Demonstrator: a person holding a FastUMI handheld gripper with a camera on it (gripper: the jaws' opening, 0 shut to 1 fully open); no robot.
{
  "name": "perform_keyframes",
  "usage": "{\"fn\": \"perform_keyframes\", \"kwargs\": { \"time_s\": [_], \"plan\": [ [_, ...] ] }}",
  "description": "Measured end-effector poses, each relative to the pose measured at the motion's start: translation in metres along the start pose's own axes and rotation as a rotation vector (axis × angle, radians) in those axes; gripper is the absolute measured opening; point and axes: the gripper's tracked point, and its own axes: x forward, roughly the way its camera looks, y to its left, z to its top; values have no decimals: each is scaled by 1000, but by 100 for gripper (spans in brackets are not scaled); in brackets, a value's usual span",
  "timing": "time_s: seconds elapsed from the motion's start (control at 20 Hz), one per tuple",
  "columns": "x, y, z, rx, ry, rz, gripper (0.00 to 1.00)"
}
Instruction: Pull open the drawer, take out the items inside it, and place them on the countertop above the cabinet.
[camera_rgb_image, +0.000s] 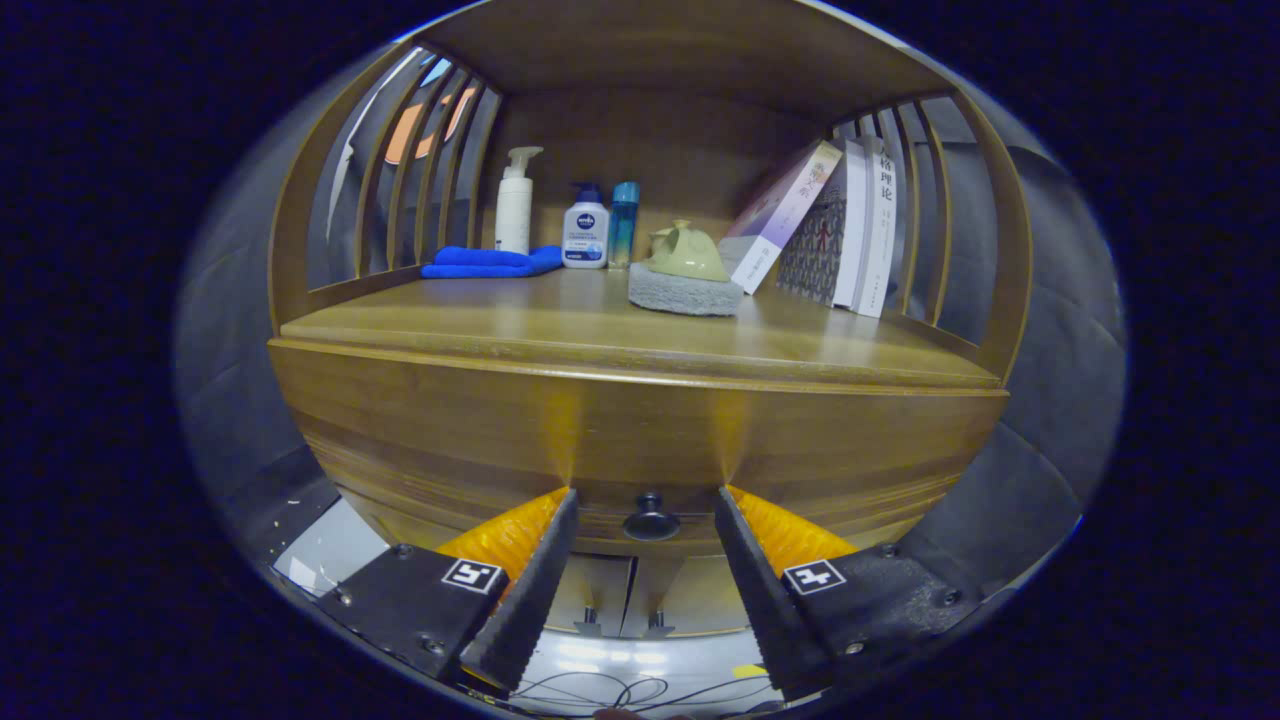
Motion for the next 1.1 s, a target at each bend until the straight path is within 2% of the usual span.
{"fn": "perform_keyframes", "kwargs": {
  "time_s": [0.2, 0.35, 0.5, 0.85, 1.1],
  "plan": [
    [2, -1, -5, -12, 21, 9, 88],
    [-1, -4, -8, -65, 21, 65, 90],
    [-14, -21, 3, -31, -1, 79, 90],
    [-85, -64, 31, 15, -101, 105, 90],
    [-160, -83, 78, 22, -217, 134, 90]
  ]
}}
